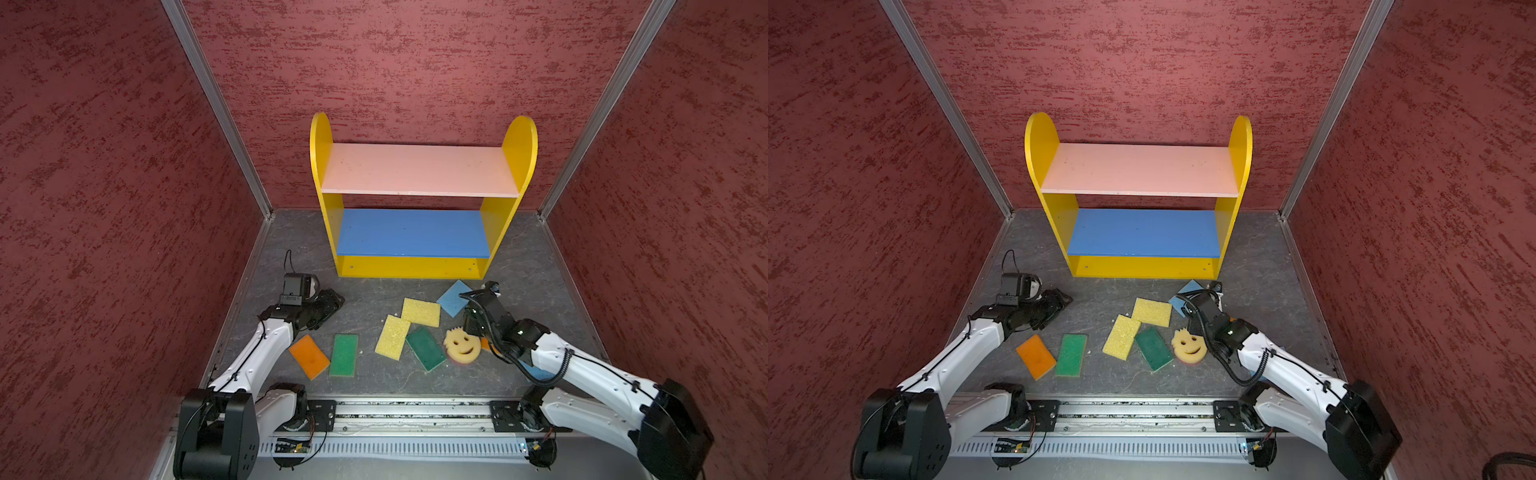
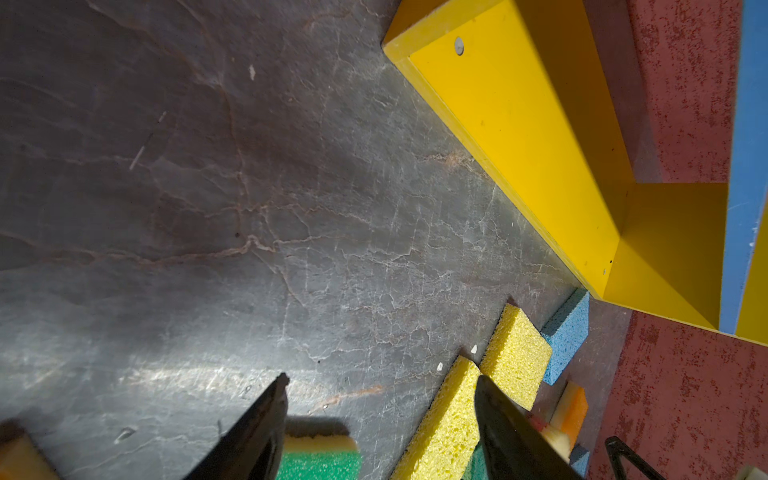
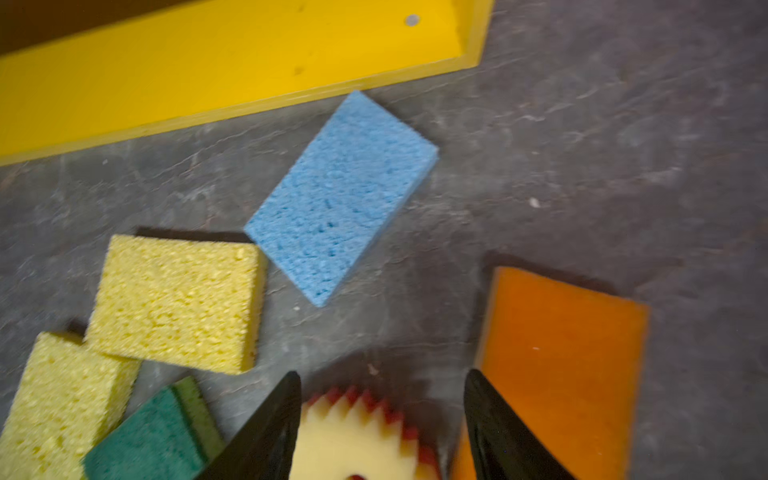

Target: Place and organize the cleaning sponges onto the shelf

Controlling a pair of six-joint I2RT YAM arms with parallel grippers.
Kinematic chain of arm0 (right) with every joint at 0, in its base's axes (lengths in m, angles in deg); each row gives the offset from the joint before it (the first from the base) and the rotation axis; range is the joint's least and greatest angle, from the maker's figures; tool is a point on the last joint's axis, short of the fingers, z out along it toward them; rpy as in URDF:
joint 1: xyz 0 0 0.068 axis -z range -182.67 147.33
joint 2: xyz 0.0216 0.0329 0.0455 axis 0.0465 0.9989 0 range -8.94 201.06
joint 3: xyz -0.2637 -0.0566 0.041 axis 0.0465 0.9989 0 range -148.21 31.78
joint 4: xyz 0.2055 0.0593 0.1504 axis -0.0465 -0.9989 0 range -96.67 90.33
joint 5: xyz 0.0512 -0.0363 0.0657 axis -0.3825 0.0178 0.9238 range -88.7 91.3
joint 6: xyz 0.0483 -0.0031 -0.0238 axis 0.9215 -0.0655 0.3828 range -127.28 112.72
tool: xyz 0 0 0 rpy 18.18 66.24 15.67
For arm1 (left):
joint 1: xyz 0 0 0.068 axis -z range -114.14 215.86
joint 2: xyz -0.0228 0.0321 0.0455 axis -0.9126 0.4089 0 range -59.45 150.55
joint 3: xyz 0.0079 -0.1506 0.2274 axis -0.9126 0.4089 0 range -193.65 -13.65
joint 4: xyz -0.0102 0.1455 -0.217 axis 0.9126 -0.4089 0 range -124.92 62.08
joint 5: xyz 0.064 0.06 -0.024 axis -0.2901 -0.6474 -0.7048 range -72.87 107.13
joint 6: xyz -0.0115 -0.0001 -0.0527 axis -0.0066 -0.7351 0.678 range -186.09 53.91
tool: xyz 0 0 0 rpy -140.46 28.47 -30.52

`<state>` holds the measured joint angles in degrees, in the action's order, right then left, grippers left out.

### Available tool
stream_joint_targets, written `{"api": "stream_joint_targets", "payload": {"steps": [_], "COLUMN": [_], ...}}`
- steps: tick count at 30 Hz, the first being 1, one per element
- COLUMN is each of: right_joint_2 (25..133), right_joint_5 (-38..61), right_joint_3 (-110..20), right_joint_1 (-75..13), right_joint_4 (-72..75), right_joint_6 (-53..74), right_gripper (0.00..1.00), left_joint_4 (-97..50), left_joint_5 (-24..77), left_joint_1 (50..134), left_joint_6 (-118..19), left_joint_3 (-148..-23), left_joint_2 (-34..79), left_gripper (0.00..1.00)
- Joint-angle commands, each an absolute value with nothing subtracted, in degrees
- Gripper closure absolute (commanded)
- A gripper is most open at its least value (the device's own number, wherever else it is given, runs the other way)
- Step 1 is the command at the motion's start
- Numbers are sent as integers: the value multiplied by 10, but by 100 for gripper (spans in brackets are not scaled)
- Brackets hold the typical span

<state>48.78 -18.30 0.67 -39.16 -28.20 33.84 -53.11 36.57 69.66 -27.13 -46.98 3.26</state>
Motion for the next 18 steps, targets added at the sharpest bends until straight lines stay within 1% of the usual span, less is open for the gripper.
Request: {"api": "stream_joint_targets", "payload": {"steps": [1, 4, 6, 13, 18], "right_joint_2": [462, 466, 493, 646, 721], "right_joint_5": [-190, -146, -120, -27, -16], "right_joint_3": [20, 22, 15, -21, -39], "right_joint_1": [-359, -335, -328, -296, -283], "right_joint_4": [-304, -247, -202, -79, -35], "right_joint_6": [368, 367, 368, 398, 411], "right_gripper": [34, 36, 39, 41, 42], "left_joint_4": [-513, -506, -505, -520, -532], "left_joint_5": [371, 380, 376, 375, 375], "left_joint_1": [694, 695, 695, 694, 693], "left_joint_6": [-275, -272, -273, -274, -277], "left_joint_3": [-462, -455, -455, -456, -455], "left_joint_2": [35, 31, 29, 5, -11], "left_gripper": [29, 29, 29, 28, 27]}}
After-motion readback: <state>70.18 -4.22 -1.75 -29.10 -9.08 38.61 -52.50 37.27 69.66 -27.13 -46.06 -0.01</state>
